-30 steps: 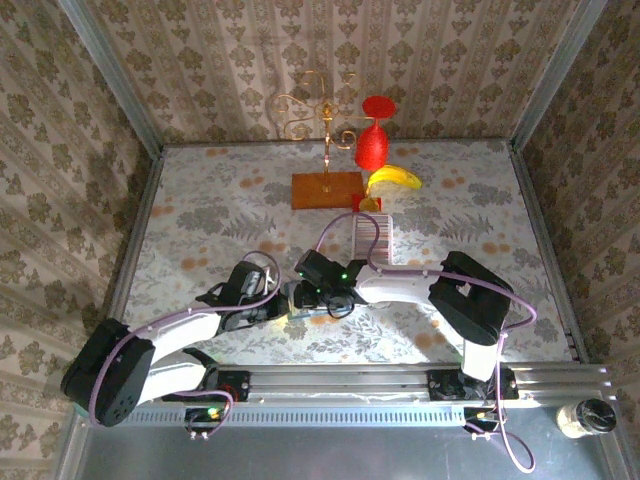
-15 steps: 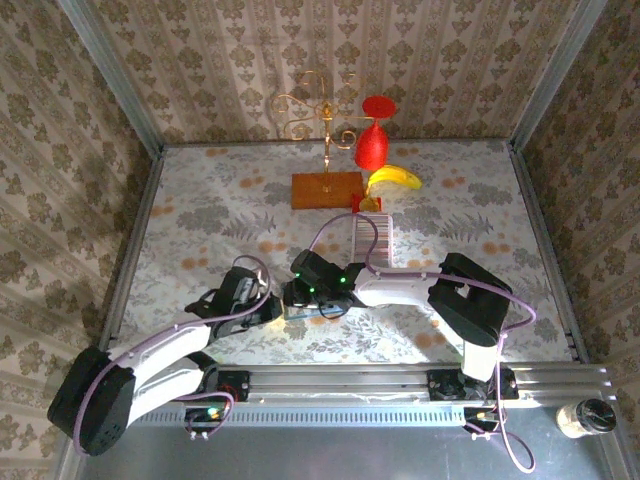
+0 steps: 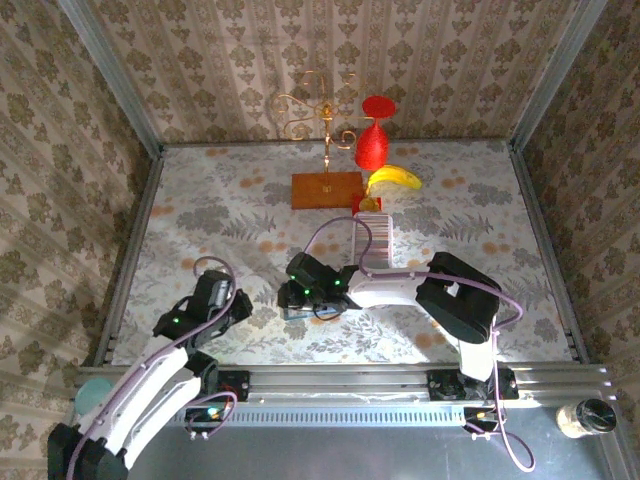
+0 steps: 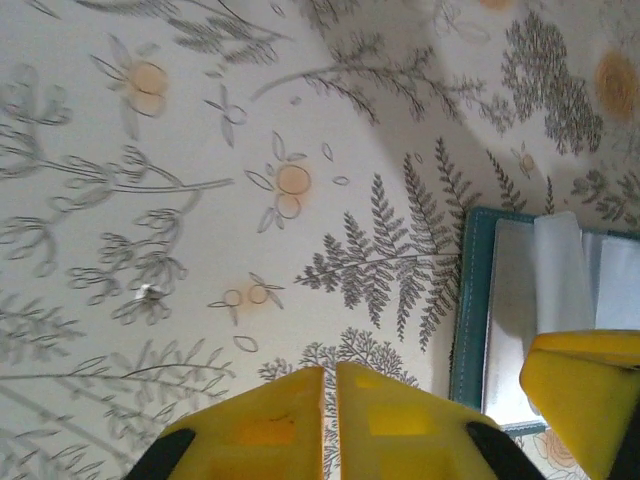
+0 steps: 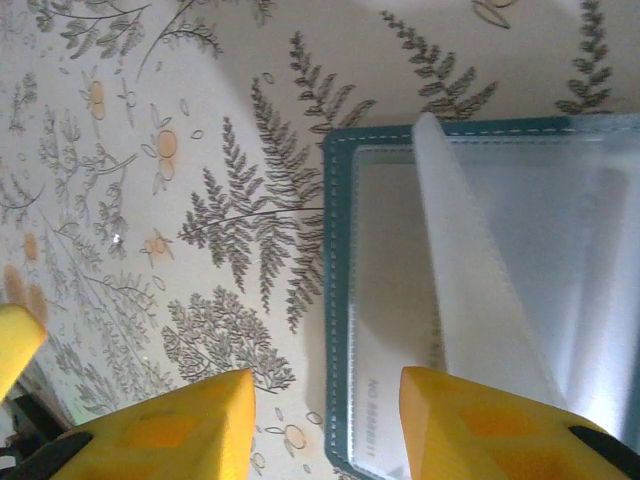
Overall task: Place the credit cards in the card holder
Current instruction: Flip over the card slot in the card holder, then pick up the credit card from the storage box.
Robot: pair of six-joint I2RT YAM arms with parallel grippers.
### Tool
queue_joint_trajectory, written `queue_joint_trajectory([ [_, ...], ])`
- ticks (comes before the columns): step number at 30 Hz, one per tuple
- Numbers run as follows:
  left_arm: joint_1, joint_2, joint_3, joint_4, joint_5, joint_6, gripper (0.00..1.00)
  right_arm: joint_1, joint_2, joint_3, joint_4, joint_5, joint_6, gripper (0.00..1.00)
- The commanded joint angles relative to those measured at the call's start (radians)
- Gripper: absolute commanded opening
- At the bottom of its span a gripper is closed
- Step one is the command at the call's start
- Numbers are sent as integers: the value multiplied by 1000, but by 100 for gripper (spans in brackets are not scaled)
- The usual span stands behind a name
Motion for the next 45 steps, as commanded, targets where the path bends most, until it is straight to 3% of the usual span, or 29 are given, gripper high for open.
queue_joint_trajectory([
  [1, 16, -35, 62, -164, -95, -10, 14, 17, 24, 54, 54, -20, 11, 43],
  [7, 16, -37, 138, -236, -156, 3, 26, 32, 80, 113, 106, -68, 24, 43],
  [16, 51, -71, 231, -263, -141, -12, 39, 29, 26, 172, 76, -57, -38, 44],
  [19, 54, -69, 238, -241, -92, 1, 45, -5, -62, 146, -10, -18, -120, 44],
  [22, 53, -33, 218, -154, 32, 16, 49, -74, -188, 86, -100, -6, -251, 45],
  [26, 43, 80, 185, 9, 215, 20, 49, -185, -373, 40, -249, 34, -611, 46],
  [28, 29, 143, 174, 100, 281, 30, 46, -243, -457, -5, -260, -22, -842, 47],
  [31, -67, 258, 200, 166, 288, 53, 43, -289, -600, -110, -274, -47, -1282, 50],
  [33, -107, 329, 220, 197, 282, 63, 33, -326, -662, -130, -375, -102, -1571, 51],
  [35, -116, 384, 203, 262, 308, 53, 25, -375, -672, -103, -496, -161, -1708, 51],
  [37, -120, 430, 177, 337, 340, 40, 24, -416, -669, -108, -555, -145, -1830, 53],
  [42, -122, 532, 155, 418, 382, 38, 20, -455, -624, -179, -533, -34, -2042, 66],
  [45, -124, 557, 143, 442, 388, 44, 20, -463, -582, -209, -499, -4, -2126, 67],
])
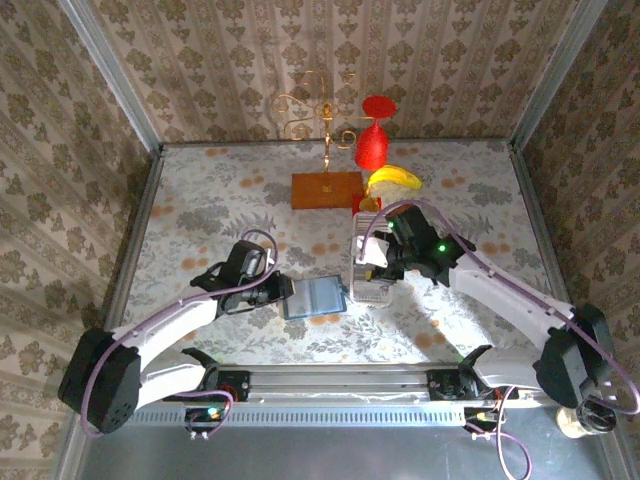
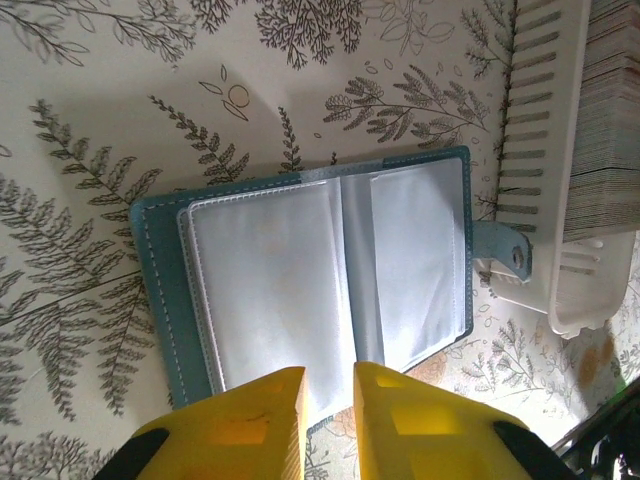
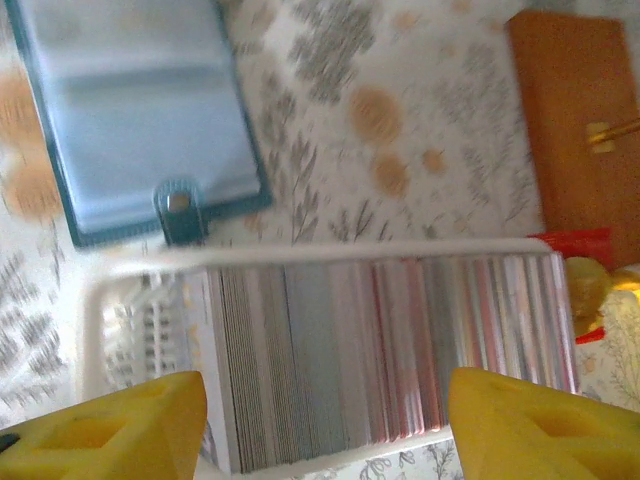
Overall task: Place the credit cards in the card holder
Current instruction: Pick up the credit card from the storage box.
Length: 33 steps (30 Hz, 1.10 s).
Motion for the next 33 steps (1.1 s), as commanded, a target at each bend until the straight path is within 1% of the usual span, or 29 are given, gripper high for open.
queue_joint_trajectory([
  [1, -8, 17, -19, 64, 33, 16, 19, -8, 45, -33, -8, 69, -215, 68],
  [4, -8, 23, -31, 60, 15, 18, 20, -8, 67, -60, 47, 77, -212, 74],
  [7, -8, 40, -40, 83, 28, 14, 20, -8, 92, -70, 75, 81, -197, 77],
  [10, -8, 52, -40, 86, 29, 15, 19, 1, 108, -94, 132, 131, -203, 84],
  [11, -7, 54, -41, 88, 29, 15, 19, 3, 140, -99, 150, 141, -200, 84],
  [15, -8, 63, -37, 86, 30, 24, 19, 15, 183, -91, 173, 162, -192, 86],
  [22, -7, 91, -38, 104, 32, 16, 18, 38, 233, -85, 189, 165, -186, 88],
  [25, -8, 104, -39, 111, 38, 14, 17, 44, 241, -85, 202, 175, -187, 87],
  [29, -9, 110, -44, 115, 33, 15, 15, 48, 223, -87, 201, 182, -194, 79],
  [33, -9, 113, -60, 139, 27, 4, 15, 55, 192, -89, 166, 179, -201, 67],
])
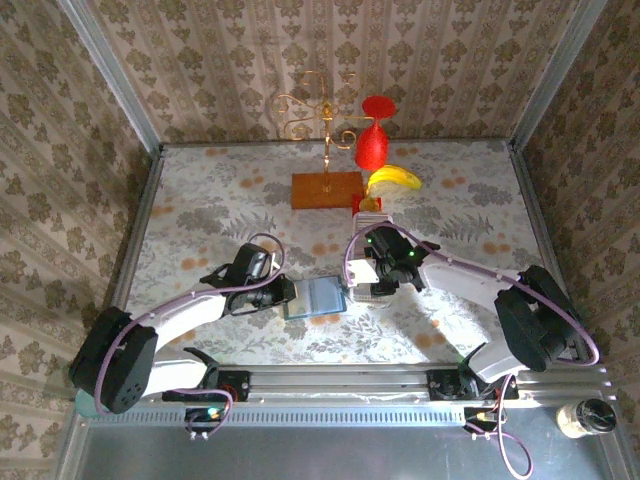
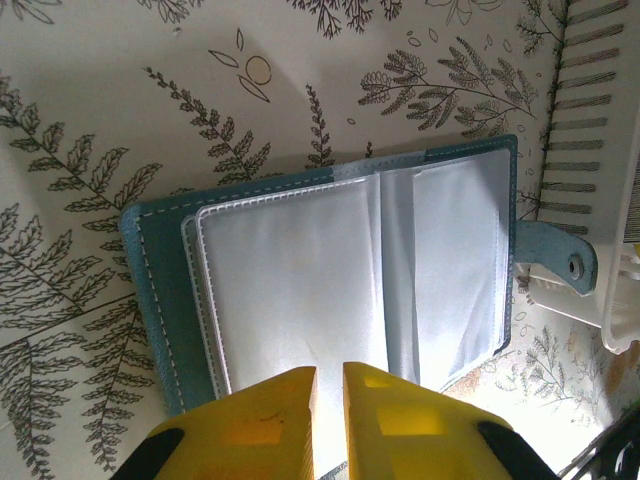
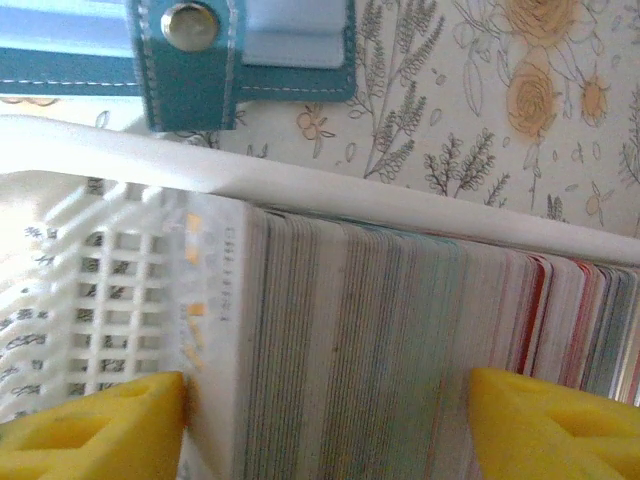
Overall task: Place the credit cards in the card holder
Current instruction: Pick up the credit card from the storage box.
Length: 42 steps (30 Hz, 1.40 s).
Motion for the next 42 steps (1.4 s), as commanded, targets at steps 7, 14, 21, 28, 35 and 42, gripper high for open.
queue_joint_trajectory([
  [7, -20, 39, -23, 39, 13, 2, 12, 11, -49, -28, 0, 14, -18, 50],
  [14, -30, 35, -29, 37, 0, -3, 12, 17, -73, -29, -11, 11, -10, 39],
  [21, -38, 42, -29, 40, 0, -6, 10, 18, -89, -39, -2, 23, -4, 33],
  [28, -44, 44, -30, 36, -6, -9, 9, 19, -89, -42, 13, 28, 3, 35],
  [35, -50, 42, -29, 33, -9, -9, 8, 22, -78, -37, 37, 46, 11, 47],
  [42, -51, 30, -32, 30, -12, -10, 7, 36, -15, -24, 64, 62, 15, 58],
])
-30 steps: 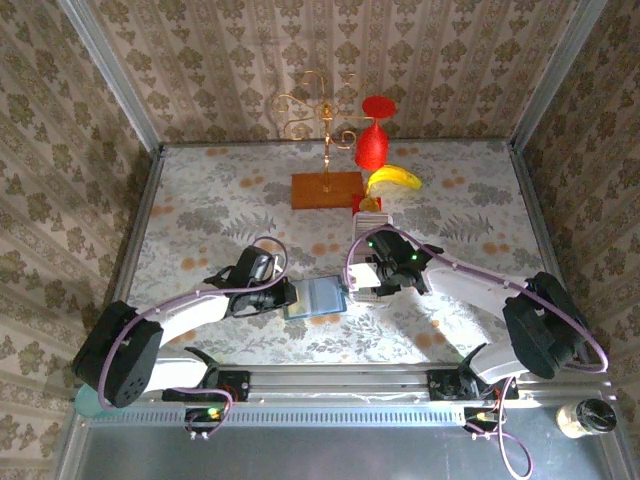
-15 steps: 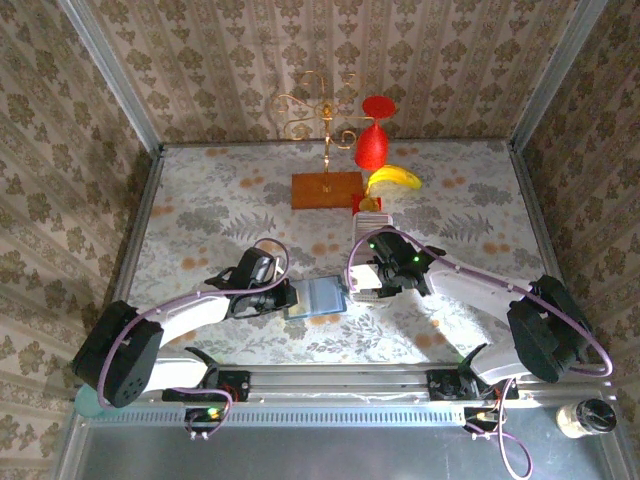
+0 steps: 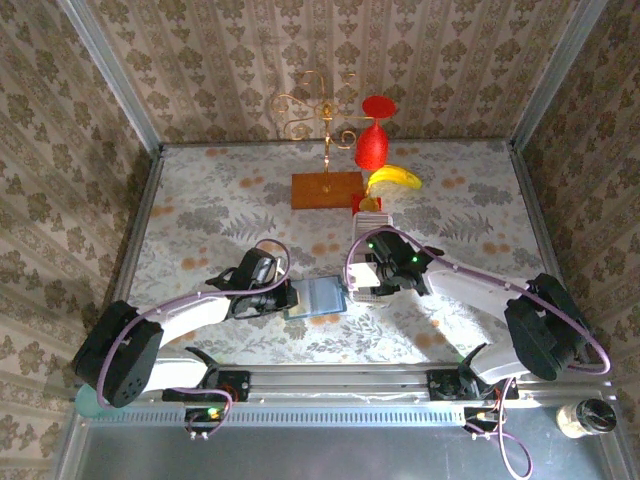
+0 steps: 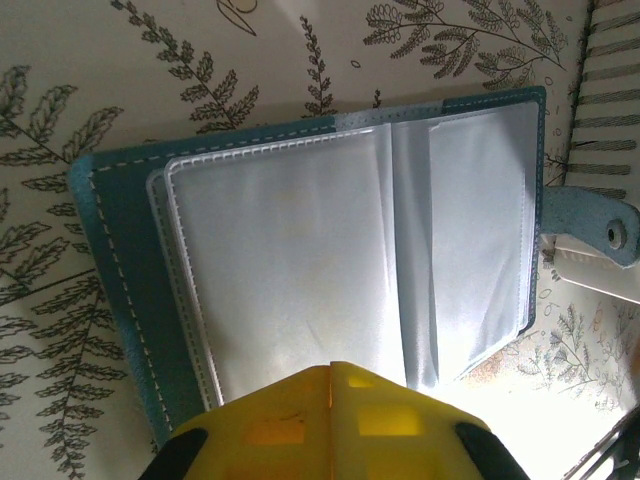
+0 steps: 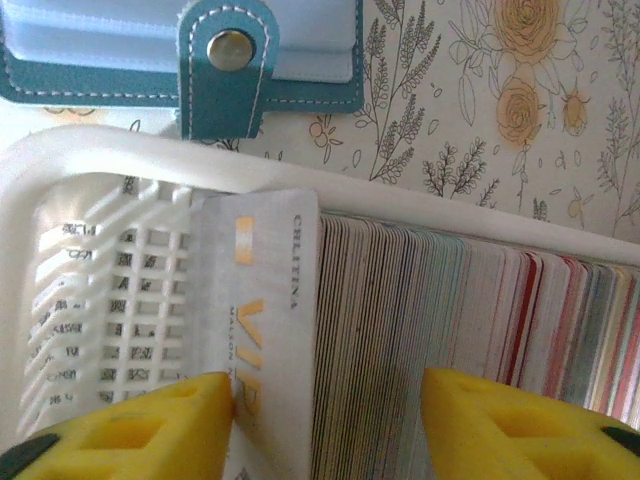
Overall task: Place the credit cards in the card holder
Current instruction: Pick up the credit card from the storage box.
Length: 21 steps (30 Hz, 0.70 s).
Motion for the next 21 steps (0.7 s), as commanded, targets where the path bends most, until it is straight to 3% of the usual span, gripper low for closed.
queue_joint_trajectory([
  [1, -6, -8, -12, -2, -7, -8, 7, 11, 42, 11, 55, 44, 2, 59],
  [10, -7, -18, -13, -11, -12, -7, 6, 38, 64, 11, 94, 47, 6, 64],
  [14, -8, -22, -16, -9, -13, -10, 6, 42, 69, 14, 84, 36, 6, 71],
  [21, -7, -37, -15, -23, -21, -8, 6, 47, 72, 22, 88, 42, 8, 69],
])
